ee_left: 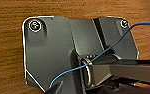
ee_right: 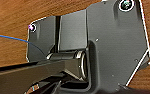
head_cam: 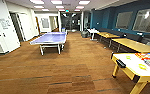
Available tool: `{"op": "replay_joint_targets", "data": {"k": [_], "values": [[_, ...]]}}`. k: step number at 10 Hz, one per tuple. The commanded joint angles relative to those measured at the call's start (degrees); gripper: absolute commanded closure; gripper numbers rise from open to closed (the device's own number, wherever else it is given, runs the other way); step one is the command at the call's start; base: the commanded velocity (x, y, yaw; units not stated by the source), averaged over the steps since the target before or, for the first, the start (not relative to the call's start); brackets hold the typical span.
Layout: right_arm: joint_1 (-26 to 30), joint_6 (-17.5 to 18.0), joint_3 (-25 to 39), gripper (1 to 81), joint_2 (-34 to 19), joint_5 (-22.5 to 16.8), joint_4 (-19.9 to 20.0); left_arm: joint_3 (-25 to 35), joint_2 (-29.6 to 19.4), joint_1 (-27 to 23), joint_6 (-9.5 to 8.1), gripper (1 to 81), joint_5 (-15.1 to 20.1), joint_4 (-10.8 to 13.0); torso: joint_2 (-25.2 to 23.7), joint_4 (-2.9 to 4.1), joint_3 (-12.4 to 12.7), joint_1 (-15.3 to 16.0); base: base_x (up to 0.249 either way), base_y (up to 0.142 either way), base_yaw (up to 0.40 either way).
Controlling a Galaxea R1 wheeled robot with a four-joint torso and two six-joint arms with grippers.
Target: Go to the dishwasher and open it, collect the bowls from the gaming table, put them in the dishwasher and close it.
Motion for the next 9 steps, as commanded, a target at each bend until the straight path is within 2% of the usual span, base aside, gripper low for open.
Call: {"op": "replay_joint_targets", "data": {"k": [1, 9], "values": [[1.90, -0.05, 0.30, 1.0, -0.10, -3.77, -0.10, 0.25, -0.35, -1.46, -0.17, 1.0, 3.16, 0.46, 0.00, -0.02, 0.00, 0.00, 0.000, 0.000, 0.000], [1.55, -0.05, 0.30, 1.0, -0.10, -3.77, -0.10, 0.25, -0.52, -1.38, -0.17, 1.0, 3.24, 0.46, -0.02, 0.00, 0.02, -0.11, 0.000, 0.000, 0.000]]}}
